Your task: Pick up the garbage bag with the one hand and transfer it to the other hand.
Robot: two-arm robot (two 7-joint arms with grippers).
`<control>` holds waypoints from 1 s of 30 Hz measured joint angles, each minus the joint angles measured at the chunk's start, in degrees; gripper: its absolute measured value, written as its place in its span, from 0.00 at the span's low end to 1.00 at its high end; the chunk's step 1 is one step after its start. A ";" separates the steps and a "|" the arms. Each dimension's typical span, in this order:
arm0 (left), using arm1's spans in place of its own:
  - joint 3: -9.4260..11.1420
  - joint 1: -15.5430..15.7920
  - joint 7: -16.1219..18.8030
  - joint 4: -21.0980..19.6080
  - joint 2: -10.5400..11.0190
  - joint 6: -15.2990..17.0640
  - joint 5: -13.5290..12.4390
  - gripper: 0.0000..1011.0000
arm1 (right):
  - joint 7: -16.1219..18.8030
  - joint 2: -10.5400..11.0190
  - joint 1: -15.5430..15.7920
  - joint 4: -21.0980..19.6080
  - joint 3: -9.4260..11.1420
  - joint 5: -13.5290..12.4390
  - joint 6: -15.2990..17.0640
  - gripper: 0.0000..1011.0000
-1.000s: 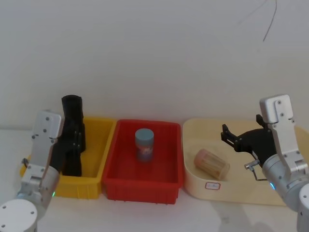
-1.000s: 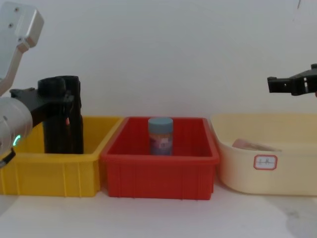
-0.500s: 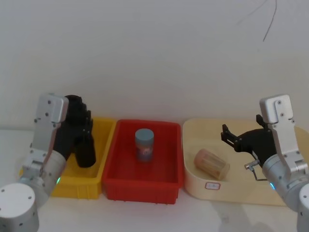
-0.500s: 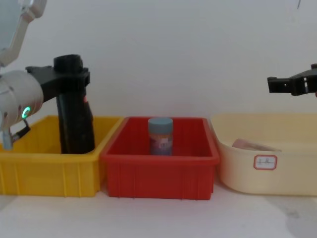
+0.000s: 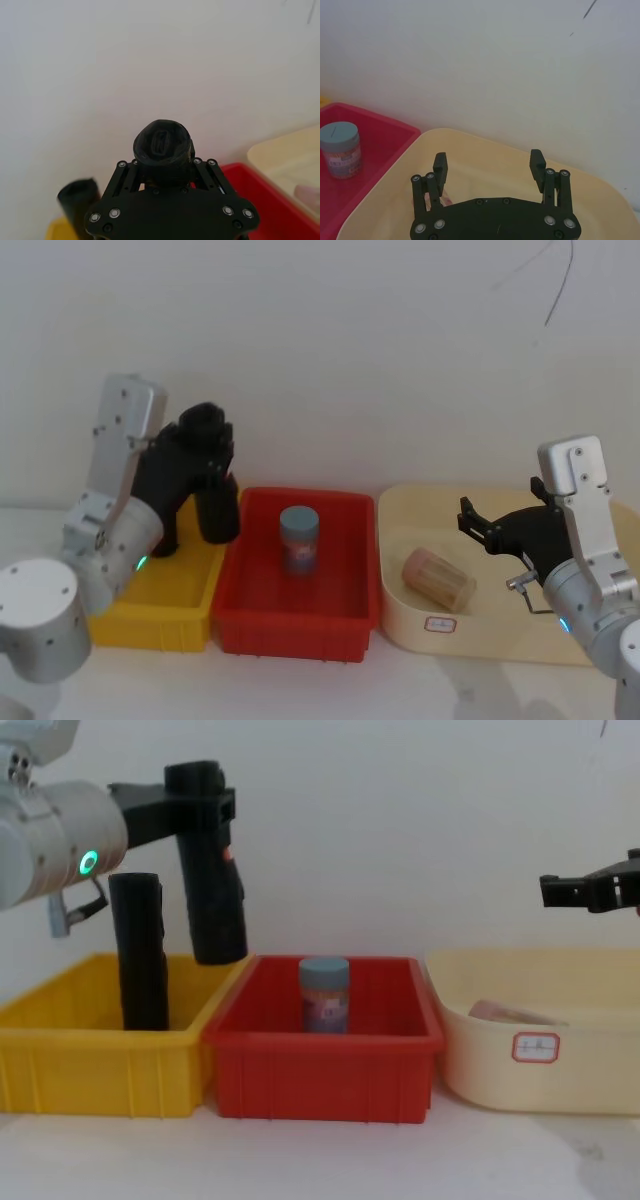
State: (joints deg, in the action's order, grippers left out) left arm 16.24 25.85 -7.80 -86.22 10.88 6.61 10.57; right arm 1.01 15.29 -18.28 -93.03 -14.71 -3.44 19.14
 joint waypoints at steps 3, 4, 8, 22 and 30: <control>0.53 1.67 -1.01 0.38 -0.15 0.51 -0.05 0.38 | 0.00 0.00 0.00 0.00 0.00 0.00 0.00 0.99; 0.66 2.03 -1.22 0.49 -0.20 0.61 -0.09 0.38 | 0.00 0.00 0.00 0.00 0.00 0.00 0.00 0.99; 1.33 4.05 -2.61 1.32 -0.54 1.23 -0.37 0.38 | 0.13 0.03 -0.01 0.01 -0.01 0.00 -0.07 0.99; 3.13 9.38 -9.25 6.14 -2.43 1.99 2.16 0.38 | 4.88 1.42 -1.91 0.76 -1.10 -0.02 -3.84 0.99; 4.12 11.45 -13.15 8.97 -3.73 0.85 4.45 0.38 | 9.44 2.15 -3.47 1.33 -1.82 -1.24 -6.42 0.99</control>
State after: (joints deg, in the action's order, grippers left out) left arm 20.36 37.29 -20.94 -77.25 7.15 7.46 15.03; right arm 10.46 17.44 -21.75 -91.70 -16.54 -4.68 12.72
